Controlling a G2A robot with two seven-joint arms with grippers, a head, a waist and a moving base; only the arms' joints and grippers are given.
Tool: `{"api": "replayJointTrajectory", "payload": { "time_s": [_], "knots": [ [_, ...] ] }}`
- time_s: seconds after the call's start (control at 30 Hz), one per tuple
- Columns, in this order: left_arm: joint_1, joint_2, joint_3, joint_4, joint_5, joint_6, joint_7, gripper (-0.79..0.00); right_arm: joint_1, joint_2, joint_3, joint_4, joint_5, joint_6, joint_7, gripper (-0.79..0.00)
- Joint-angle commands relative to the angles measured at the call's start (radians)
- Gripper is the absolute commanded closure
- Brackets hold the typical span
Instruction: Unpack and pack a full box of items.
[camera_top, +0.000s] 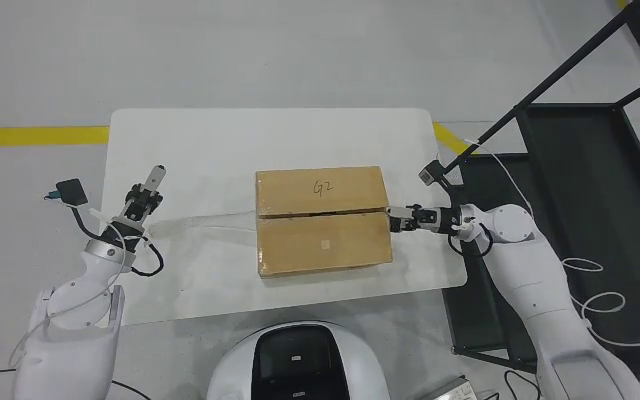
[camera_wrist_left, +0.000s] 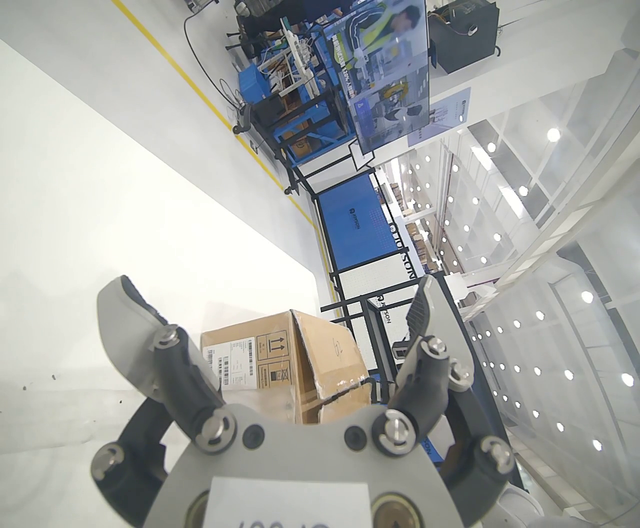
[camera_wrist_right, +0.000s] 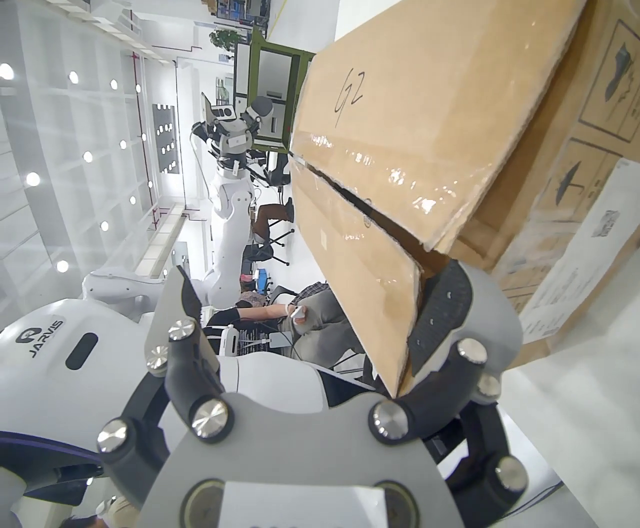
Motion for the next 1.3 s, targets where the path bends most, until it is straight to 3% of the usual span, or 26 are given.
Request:
{"api": "replayJointTrajectory", "payload": {
  "time_s": [0.0, 0.43, 0.7, 1.03, 1.27],
  "knots": [
    [0.0, 0.0, 0.0, 0.0, 0.0, 0.0, 0.0, -0.785, -0.005, 0.006, 0.004, -0.007, 0.039, 0.013, 0.013, -0.785],
    [0.0, 0.0, 0.0, 0.0, 0.0, 0.0, 0.0, -0.785, -0.072, 0.054, 0.046, -0.141, 0.213, 0.07, 0.071, -0.785],
    [0.0, 0.0, 0.0, 0.0, 0.0, 0.0, 0.0, -0.785, -0.122, 0.078, 0.056, -0.233, 0.237, 0.105, 0.105, -0.785],
    [0.0, 0.0, 0.0, 0.0, 0.0, 0.0, 0.0, -0.785, -0.211, 0.113, 0.013, -0.36, 0.14, 0.104, 0.105, -0.785],
    [0.0, 0.0, 0.0, 0.0, 0.0, 0.0, 0.0, -0.785, -0.231, 0.136, -0.068, -0.375, 0.058, 0.074, 0.074, -0.785]
  ]
}}
